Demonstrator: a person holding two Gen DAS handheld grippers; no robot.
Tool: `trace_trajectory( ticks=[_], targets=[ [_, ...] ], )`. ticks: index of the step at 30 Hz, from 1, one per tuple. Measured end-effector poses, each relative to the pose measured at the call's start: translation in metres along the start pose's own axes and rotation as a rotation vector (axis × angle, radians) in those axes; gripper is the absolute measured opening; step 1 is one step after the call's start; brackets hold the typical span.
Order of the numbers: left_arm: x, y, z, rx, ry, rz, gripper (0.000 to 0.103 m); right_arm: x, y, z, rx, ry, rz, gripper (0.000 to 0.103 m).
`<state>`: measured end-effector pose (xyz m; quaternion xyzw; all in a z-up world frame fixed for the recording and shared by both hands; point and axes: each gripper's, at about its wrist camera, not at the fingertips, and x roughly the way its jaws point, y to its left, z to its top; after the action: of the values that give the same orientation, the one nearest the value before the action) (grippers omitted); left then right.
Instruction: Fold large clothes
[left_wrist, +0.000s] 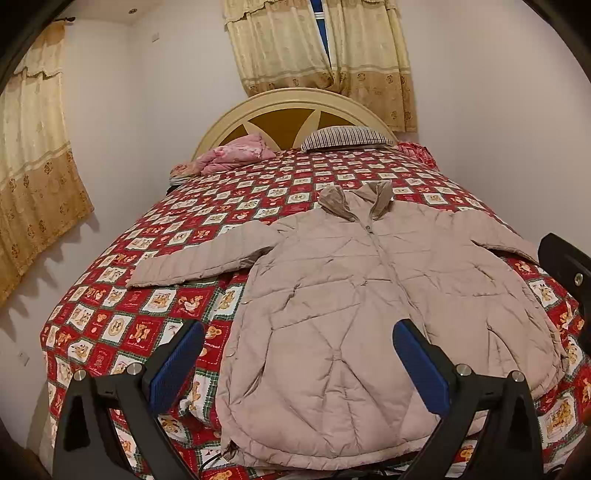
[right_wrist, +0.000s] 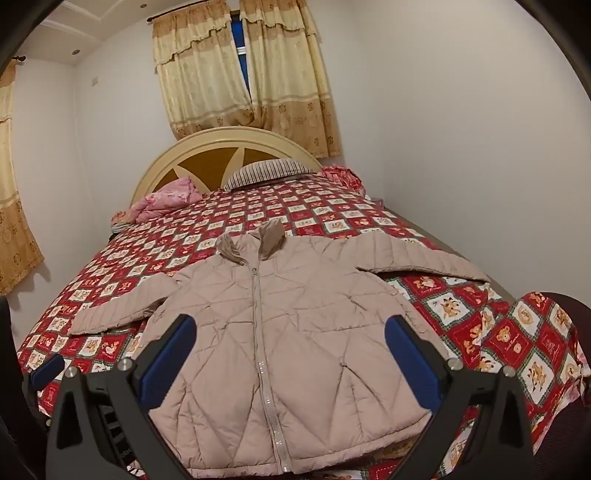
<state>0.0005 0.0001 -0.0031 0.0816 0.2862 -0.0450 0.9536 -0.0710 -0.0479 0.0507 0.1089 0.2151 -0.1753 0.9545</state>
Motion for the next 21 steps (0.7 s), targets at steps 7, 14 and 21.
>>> trace_trajectory(
  ticks=[7, 14, 21],
  targets=[
    [0.0001, -0.0005, 0.0, -0.002, 0.004, -0.006, 0.102, 0.0, 0.0002, 0.0002, 0.002, 0.002, 0.001, 0.103],
    [0.0004, -0.0016, -0.0006, -0.003, 0.006, -0.01, 0.102, 0.001, -0.0012, -0.0021, 0.003, 0.005, 0.0, 0.103],
    [0.0017, -0.0014, -0.0016, -0.004, 0.01, -0.013, 0.102, 0.0013, -0.0015, -0.0013, 0.005, 0.007, 0.002, 0.103]
  ],
)
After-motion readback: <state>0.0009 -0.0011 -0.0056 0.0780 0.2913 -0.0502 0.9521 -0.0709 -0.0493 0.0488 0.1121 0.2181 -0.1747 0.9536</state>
